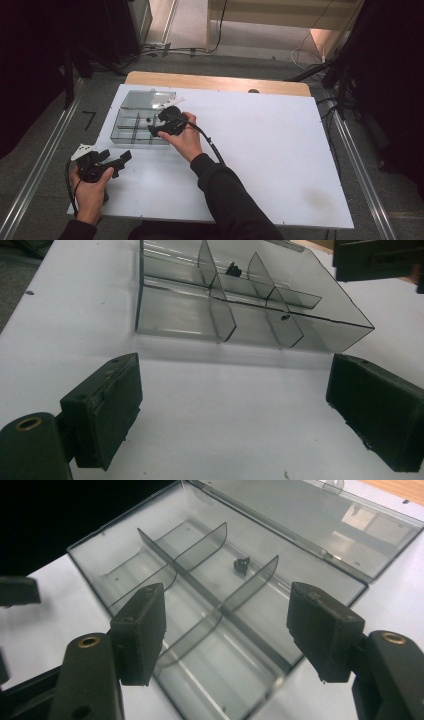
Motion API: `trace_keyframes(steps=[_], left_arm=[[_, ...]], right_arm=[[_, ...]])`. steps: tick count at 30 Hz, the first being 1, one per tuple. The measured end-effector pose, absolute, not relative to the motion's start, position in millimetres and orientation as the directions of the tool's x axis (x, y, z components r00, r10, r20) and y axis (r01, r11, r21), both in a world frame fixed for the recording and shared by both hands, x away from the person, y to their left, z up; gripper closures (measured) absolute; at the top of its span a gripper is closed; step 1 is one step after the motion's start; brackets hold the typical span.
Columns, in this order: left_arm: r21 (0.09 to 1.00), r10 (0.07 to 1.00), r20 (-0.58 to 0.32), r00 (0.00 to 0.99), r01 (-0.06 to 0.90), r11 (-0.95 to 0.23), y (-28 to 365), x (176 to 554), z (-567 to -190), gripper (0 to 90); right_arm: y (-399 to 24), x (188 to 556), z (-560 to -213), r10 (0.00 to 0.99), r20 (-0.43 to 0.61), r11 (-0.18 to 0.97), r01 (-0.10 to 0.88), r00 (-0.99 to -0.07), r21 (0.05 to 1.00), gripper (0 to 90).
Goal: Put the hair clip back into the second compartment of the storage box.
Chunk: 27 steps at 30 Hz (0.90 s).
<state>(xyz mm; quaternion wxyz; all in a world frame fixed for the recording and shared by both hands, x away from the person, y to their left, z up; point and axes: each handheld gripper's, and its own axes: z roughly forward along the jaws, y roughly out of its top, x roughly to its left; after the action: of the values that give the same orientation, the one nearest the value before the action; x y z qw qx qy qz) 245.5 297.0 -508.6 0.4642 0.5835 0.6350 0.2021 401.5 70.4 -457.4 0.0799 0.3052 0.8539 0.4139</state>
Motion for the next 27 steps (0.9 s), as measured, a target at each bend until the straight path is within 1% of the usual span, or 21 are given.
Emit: trace_keyframes(steps=[16, 27], left_arm=[[0.799, 0.933, -0.343, 0.111, 0.556, 0.228, 294.9, 246.1, -509.1, 8.7], [0.799, 0.935, -0.336, 0.115, 0.560, 0.219, 293.5, 246.4, -509.4, 8.7]], right_arm=[[11.2, 377.9, -468.4, 0.598, 0.103, 0.477, 0.456, -0.795, 0.751, 22.3], [-23.1, 363.2, -467.8, 0.617, 0.107, 0.452, 0.463, -0.779, 0.762, 22.0]])
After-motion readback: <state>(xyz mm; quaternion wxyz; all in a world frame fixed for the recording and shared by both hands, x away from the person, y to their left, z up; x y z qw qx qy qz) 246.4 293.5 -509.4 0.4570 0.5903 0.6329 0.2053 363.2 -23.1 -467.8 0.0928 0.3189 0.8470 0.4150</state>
